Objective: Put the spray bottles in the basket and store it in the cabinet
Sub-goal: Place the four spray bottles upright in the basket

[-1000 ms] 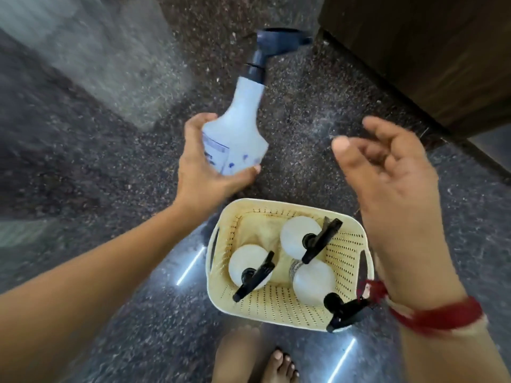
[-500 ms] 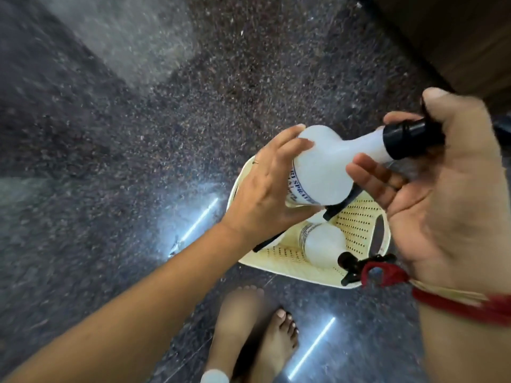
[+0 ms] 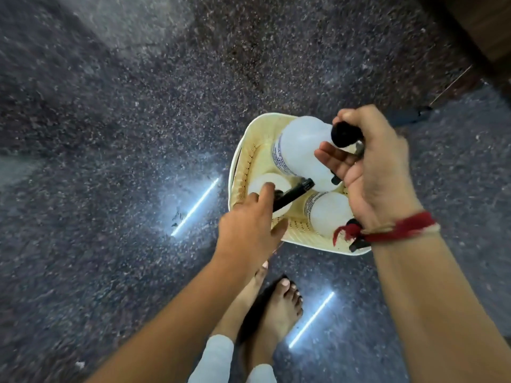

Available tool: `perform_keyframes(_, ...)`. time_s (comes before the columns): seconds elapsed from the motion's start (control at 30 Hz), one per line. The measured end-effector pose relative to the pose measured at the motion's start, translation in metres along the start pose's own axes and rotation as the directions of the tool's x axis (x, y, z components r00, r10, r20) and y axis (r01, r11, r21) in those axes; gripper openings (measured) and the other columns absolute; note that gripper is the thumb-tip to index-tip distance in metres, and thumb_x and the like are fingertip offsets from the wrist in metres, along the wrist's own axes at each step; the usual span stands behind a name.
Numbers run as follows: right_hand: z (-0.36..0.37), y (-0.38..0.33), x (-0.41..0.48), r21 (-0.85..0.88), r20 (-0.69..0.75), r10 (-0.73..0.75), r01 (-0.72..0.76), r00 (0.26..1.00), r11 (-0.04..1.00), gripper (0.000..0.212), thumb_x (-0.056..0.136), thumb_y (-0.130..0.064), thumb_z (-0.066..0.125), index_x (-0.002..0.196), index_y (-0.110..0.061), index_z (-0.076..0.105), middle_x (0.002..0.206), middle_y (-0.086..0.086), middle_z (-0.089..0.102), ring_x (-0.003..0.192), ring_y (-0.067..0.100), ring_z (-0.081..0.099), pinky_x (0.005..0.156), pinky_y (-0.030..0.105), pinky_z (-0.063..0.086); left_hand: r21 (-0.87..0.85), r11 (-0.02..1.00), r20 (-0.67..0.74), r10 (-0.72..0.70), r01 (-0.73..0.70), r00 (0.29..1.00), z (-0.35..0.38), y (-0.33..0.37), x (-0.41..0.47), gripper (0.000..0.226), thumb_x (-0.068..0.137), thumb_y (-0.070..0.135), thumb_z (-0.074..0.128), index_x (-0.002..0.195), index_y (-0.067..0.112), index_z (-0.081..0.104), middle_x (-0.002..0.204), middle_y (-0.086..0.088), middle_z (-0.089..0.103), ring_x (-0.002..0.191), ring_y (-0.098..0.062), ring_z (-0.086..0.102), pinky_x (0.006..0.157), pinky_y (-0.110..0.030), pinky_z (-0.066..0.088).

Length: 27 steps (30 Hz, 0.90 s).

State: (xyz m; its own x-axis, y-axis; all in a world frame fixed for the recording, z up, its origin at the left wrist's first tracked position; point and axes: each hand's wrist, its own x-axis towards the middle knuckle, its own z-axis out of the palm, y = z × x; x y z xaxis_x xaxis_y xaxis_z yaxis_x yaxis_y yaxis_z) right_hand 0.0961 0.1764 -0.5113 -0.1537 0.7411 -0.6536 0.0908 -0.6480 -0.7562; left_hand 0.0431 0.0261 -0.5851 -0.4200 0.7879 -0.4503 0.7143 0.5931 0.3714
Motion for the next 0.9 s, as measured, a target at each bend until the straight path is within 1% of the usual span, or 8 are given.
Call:
perform_keyframes(0.07,0.008,0.012,0.008,-0.026,0.012,0.024,-0.023,1.0,0.999,0.003,0.084,-0.012,0.06,0.085,-0.01,0.062,0.064,-0.003,0.059,0.061,0.015,0.059,0.066,0.029,0.058,0.027,0.999,-0.03,-0.031,0.032,0.999,0.004,0.002,0.008,0.03,0.096,0.044,0.046,0.116,0.021,0.041,0.082,0.002,0.062,0.065,-0.025,0.061,0.046,-0.026,0.035)
perform_keyframes(0.17,0.018,0.024,0.023,-0.092,0.044,0.028,-0.024,0.999,0.996,0.01,0.08,-0.007,0.058,0.076,-0.015,0.058,0.053,-0.007,0.056,0.058,0.013,0.055,0.063,0.029,0.056,0.125,0.992,-0.046,0.016,-0.01,0.999,0.006,0.001,0.012,0.022,0.099,0.039,0.043,0.108,0.019,0.045,0.055,0.007,0.036,0.045,-0.019,0.036,0.041,-0.022,0.014)
perform_keyframes(0.4,0.023,0.054,0.051,-0.241,0.035,0.143,-0.13,0.989,0.962,0.033,0.077,-0.003,0.053,0.106,-0.018,0.056,0.083,0.003,0.055,0.072,0.02,0.055,0.058,0.027,0.052,0.166,0.986,-0.065,0.013,-0.003,0.998,-0.004,-0.016,0.001,0.025,0.092,0.044,0.052,0.097,0.02,0.047,0.058,0.003,0.046,0.052,-0.03,0.057,0.041,-0.02,0.011)
perform_keyframes(0.53,0.025,0.063,0.058,-0.283,0.036,0.136,-0.121,0.99,0.951,0.038,0.077,-0.005,0.052,0.11,-0.023,0.053,0.091,0.005,0.057,0.076,0.021,0.056,0.056,0.027,0.05,0.181,0.983,-0.06,0.037,-0.026,0.998,-0.001,-0.019,0.001,0.023,0.092,0.044,0.052,0.094,0.022,0.043,0.05,0.007,0.032,0.046,-0.025,0.036,0.041,-0.02,0.011)
perform_keyframes(0.7,0.033,0.061,0.063,-0.346,-0.002,0.106,-0.1,0.994,0.933,0.03,0.078,-0.01,0.052,0.103,-0.024,0.052,0.081,-0.002,0.058,0.064,0.017,0.058,0.052,0.025,0.047,0.179,0.984,-0.061,0.015,-0.004,0.998,0.0,-0.018,0.006,0.025,0.091,0.043,0.053,0.098,0.02,0.045,0.049,0.008,0.026,0.048,-0.026,0.036,0.041,-0.021,0.014)
perform_keyframes(0.73,0.035,0.061,0.062,-0.365,-0.014,0.084,-0.084,0.996,0.927,0.027,0.079,-0.011,0.052,0.102,-0.024,0.052,0.085,0.0,0.061,0.064,0.017,0.059,0.053,0.026,0.051,0.173,0.985,-0.064,0.004,0.007,0.998,0.0,-0.017,0.006,0.026,0.091,0.043,0.053,0.1,0.02,0.045,0.05,0.008,0.028,0.049,-0.026,0.037,0.041,-0.021,0.017)
perform_keyframes(0.8,0.038,0.063,0.06,-0.413,-0.031,0.068,-0.074,0.997,0.908,0.022,0.08,-0.015,0.053,0.099,-0.026,0.05,0.108,0.012,0.063,0.078,0.026,0.065,0.074,0.038,0.058,0.171,0.985,-0.06,0.0,0.01,0.998,-0.001,-0.017,0.007,0.027,0.091,0.043,0.052,0.102,0.019,0.045,0.055,0.007,0.04,0.051,-0.026,0.041,0.043,-0.023,0.025)
perform_keyframes(0.9,0.036,0.065,0.055,-0.445,-0.038,0.1,-0.106,0.994,0.889,0.012,0.08,-0.021,0.054,0.086,-0.028,0.047,0.122,0.019,0.057,0.084,0.033,0.064,0.089,0.05,0.054,0.192,0.981,-0.053,0.024,-0.014,0.998,-0.003,-0.015,0.008,0.028,0.091,0.045,0.05,0.094,0.021,0.037,0.059,0.005,0.045,0.052,-0.026,0.042,0.043,-0.022,0.023)
